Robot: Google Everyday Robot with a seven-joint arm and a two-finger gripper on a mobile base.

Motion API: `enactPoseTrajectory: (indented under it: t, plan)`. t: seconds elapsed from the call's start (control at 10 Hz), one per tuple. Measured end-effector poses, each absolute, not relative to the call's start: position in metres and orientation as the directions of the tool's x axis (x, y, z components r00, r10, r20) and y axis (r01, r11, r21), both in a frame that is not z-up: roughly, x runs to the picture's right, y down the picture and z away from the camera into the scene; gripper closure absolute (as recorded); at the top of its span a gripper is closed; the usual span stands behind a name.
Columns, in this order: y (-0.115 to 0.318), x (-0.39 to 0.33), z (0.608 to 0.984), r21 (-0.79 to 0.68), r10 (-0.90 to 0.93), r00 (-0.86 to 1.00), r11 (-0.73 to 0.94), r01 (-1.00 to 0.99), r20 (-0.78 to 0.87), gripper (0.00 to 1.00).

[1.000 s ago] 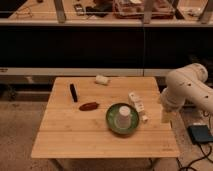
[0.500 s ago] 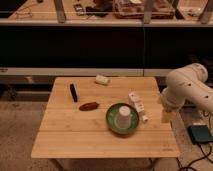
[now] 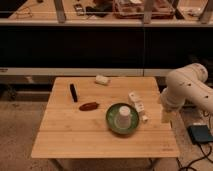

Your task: Place the ceramic cup over the eraser

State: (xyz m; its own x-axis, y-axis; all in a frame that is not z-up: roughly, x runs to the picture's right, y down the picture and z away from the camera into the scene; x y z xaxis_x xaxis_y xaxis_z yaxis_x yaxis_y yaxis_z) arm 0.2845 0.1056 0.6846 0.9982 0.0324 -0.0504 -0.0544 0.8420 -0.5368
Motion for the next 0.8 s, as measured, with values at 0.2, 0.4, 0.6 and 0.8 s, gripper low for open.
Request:
enactPoseTrajectory:
  t: [0.2, 0.4, 0.6, 0.8]
  plan:
    - [0.105, 0.283, 0.688, -0.539, 0.046, 0.998, 0.84, -0.064, -0.047, 0.35]
    - [0.087, 0.25, 0.705, -0.53, 0.104, 0.994, 0.845, -0.076, 0.023, 0.35]
    - [0.07, 0.227, 0.718, -0.506, 0.16, 0.982, 0.858, -0.088, 0.1, 0.35]
    - [0.05, 0.201, 0.732, -0.471, 0.206, 0.954, 0.878, -0.083, 0.216, 0.35]
